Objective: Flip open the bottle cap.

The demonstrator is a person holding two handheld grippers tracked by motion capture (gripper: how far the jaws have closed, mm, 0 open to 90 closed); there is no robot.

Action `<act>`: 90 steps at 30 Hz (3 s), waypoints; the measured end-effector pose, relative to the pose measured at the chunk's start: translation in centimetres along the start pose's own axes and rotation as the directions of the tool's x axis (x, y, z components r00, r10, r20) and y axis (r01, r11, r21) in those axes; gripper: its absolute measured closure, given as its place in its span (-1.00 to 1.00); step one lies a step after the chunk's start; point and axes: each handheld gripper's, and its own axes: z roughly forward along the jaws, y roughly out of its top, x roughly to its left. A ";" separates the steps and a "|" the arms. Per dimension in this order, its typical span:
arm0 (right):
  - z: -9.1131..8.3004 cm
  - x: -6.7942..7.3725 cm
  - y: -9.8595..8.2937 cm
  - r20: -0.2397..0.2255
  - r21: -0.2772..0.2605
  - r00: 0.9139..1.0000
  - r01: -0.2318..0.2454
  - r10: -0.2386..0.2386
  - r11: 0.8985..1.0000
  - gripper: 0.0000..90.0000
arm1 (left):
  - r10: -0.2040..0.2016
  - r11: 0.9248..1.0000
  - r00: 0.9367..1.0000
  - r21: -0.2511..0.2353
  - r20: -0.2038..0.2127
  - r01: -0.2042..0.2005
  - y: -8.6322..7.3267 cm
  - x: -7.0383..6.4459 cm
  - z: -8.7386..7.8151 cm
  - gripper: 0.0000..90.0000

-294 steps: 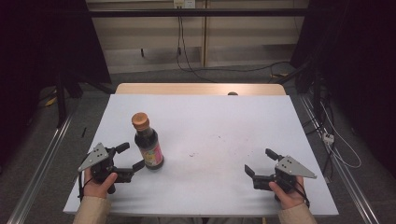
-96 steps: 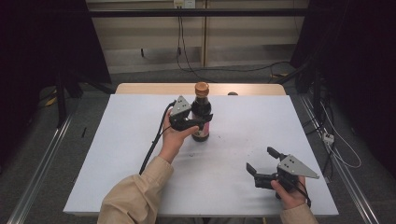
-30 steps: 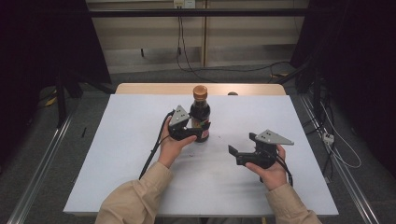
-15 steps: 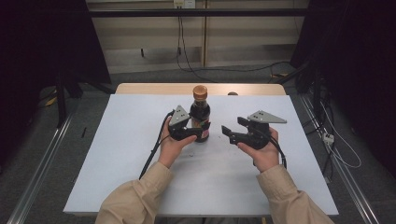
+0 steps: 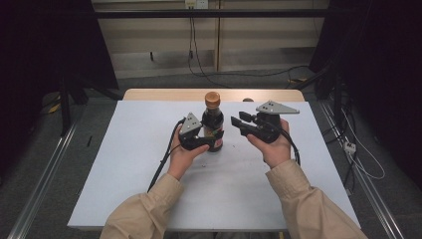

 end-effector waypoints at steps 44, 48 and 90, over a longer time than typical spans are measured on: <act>2.5 0.8 5.9 -0.114 0.042 0.983 0.146 -0.141 0.988 1.00 | -0.020 1.000 1.000 -0.008 0.002 0.020 -0.1 0.0 0.2 -0.32; 2.6 0.9 6.1 -0.111 0.055 0.980 0.170 -0.164 0.984 1.00 | -0.024 1.000 1.000 -0.005 0.001 0.024 -0.1 0.0 0.2 -0.32; 1.7 3.4 10.5 -0.072 -0.036 0.968 0.237 -0.239 0.971 1.00 | -0.035 0.999 0.999 0.015 -0.010 0.035 0.0 -0.2 0.2 -0.31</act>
